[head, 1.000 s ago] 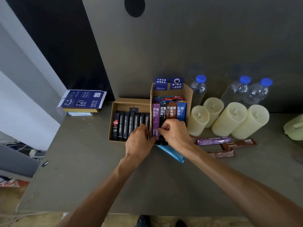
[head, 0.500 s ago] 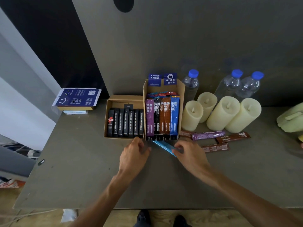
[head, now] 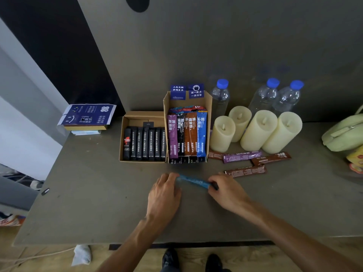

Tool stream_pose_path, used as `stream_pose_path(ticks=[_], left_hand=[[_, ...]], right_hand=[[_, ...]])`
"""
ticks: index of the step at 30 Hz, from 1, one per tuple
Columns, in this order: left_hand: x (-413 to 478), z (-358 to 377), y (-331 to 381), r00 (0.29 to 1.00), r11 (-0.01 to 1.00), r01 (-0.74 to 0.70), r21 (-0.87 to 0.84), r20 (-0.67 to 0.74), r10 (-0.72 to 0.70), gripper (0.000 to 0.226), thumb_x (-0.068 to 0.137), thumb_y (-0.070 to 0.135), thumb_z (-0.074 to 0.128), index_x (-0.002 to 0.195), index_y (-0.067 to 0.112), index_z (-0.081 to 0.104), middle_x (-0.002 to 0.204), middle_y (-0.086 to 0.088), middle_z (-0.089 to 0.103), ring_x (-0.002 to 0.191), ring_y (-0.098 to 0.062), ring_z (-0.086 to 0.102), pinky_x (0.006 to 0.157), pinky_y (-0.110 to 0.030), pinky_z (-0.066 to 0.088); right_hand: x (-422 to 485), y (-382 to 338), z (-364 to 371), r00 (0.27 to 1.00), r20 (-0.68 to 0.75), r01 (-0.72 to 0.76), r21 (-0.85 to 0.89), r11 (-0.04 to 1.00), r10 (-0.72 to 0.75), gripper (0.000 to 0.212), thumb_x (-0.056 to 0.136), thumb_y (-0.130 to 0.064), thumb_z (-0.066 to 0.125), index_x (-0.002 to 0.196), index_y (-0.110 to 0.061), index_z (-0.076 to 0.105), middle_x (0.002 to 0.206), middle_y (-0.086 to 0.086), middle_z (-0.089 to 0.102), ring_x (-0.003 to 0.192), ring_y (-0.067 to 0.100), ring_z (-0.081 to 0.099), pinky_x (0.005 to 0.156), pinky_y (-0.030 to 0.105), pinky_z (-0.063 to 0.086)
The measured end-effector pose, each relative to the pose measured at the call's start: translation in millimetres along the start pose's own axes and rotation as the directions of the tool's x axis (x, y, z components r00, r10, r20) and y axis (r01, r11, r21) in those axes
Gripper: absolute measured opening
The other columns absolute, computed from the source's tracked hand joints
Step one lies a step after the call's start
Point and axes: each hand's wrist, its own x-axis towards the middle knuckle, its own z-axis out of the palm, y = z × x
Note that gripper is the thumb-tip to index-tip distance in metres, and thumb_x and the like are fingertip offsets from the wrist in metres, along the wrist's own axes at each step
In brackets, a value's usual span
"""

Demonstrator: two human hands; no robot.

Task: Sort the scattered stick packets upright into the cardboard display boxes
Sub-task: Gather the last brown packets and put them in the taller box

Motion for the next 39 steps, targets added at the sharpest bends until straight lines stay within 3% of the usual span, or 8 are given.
stream_pose_path(ticks=[5, 10, 14, 17, 23, 27, 34, 39], left_hand=[[2.3, 2.2, 4.0, 0.998, 0.998, -0.039, -0.044, 0.041, 0.041, 0.028, 0.092, 0.033, 0.066, 0.120, 0.028, 0.064, 0.099, 0.012, 0.046, 0.087, -0.007, 0.055, 0.076, -0.027, 0.052], [8.6, -1.2, 16.2, 0.983, 0.929, 0.139, -0.344, 0.162, -0.087, 0.009, 0.090, 0.031, 0.070, 0.095, 0.023, 0.069, 0.090, 0.004, 0.058, 0.074, -0.006, 0.056, 0.063, -0.017, 0.043], [8.6, -4.7, 23.1, 0.949, 0.772, 0.291, -0.566, 0.275, -0.156, 0.014, 0.092, 0.032, 0.068, 0.087, 0.019, 0.072, 0.070, -0.003, 0.061, 0.060, -0.009, 0.050, 0.054, -0.028, 0.039], [8.0, -9.0, 26.1, 0.943, 0.679, 0.331, -0.655, 0.260, -0.209, 0.019, 0.093, 0.032, 0.066, 0.080, 0.018, 0.071, 0.062, 0.008, 0.056, 0.057, -0.006, 0.047, 0.052, -0.022, 0.037], [8.1, -16.4, 30.5, 0.955, 0.609, 0.285, -0.740, 0.163, -0.249, 0.024, 0.094, 0.026, 0.066, 0.081, 0.007, 0.071, 0.060, 0.001, 0.055, 0.060, -0.009, 0.048, 0.059, -0.025, 0.039], [5.5, -17.5, 42.7, 0.951, 0.512, 0.280, -0.812, 0.161, -0.265, 0.018, 0.093, 0.022, 0.067, 0.088, 0.005, 0.071, 0.067, -0.004, 0.065, 0.063, -0.009, 0.058, 0.062, -0.027, 0.043], [11.7, -18.9, 50.5, 0.976, 0.669, 0.207, -0.714, 0.101, -0.194, 0.008, 0.089, 0.015, 0.071, 0.084, 0.010, 0.071, 0.066, 0.000, 0.070, 0.063, -0.011, 0.063, 0.066, -0.034, 0.053], [29.2, -32.7, 51.8, 0.985, 0.841, 0.132, -0.524, -0.023, -0.169, 0.008, 0.090, 0.021, 0.070, 0.085, 0.024, 0.064, 0.078, 0.011, 0.070, 0.072, -0.001, 0.066, 0.060, -0.014, 0.048]], right_hand=[[-11.6, 11.1, -24.9, 0.992, 0.126, -0.030, 0.188, 0.982, 0.006, 0.016, 0.100, -0.023, 0.056, 0.106, -0.020, 0.070, 0.078, -0.009, 0.064, 0.062, 0.006, 0.064, 0.058, 0.024, 0.051], [-13.1, 18.0, -51.2, 0.990, 0.120, -0.123, 0.428, 0.895, 0.078, 0.020, 0.101, -0.033, 0.055, 0.100, -0.022, 0.071, 0.071, 0.000, 0.069, 0.059, 0.006, 0.063, 0.058, 0.019, 0.045], [-12.8, 19.2, -58.5, 0.977, 0.129, -0.212, 0.635, 0.743, 0.169, 0.021, 0.100, -0.032, 0.057, 0.100, -0.017, 0.071, 0.075, -0.002, 0.067, 0.061, 0.009, 0.062, 0.055, 0.020, 0.045], [-15.7, 19.0, -59.7, 0.977, 0.138, -0.211, 0.629, 0.748, 0.160, 0.022, 0.098, -0.035, 0.060, 0.099, -0.017, 0.072, 0.075, 0.000, 0.067, 0.062, 0.010, 0.063, 0.055, 0.017, 0.046], [-19.1, 12.0, -57.4, 0.981, 0.193, -0.097, 0.438, 0.894, 0.011, 0.018, 0.087, -0.035, 0.075, 0.094, -0.019, 0.073, 0.082, 0.002, 0.074, 0.056, 0.007, 0.059, 0.054, 0.021, 0.047], [-20.5, 0.7, -45.5, 0.990, 0.141, -0.099, 0.510, 0.855, 0.030, 0.011, 0.090, -0.030, 0.073, 0.093, -0.020, 0.072, 0.083, 0.002, 0.073, 0.058, 0.007, 0.058, 0.056, 0.022, 0.047], [-15.8, -20.5, -30.3, 0.996, 0.086, -0.070, 0.550, 0.832, 0.027, 0.005, 0.089, -0.026, 0.074, 0.091, -0.022, 0.070, 0.082, -0.001, 0.074, 0.051, 0.007, 0.060, 0.050, 0.020, 0.047], [-4.9, -30.3, -28.7, 0.997, 0.054, -0.077, 0.444, 0.893, 0.059, 0.015, 0.092, -0.035, 0.069, 0.100, -0.022, 0.069, 0.091, -0.007, 0.073, 0.053, 0.003, 0.066, 0.055, 0.018, 0.052]])
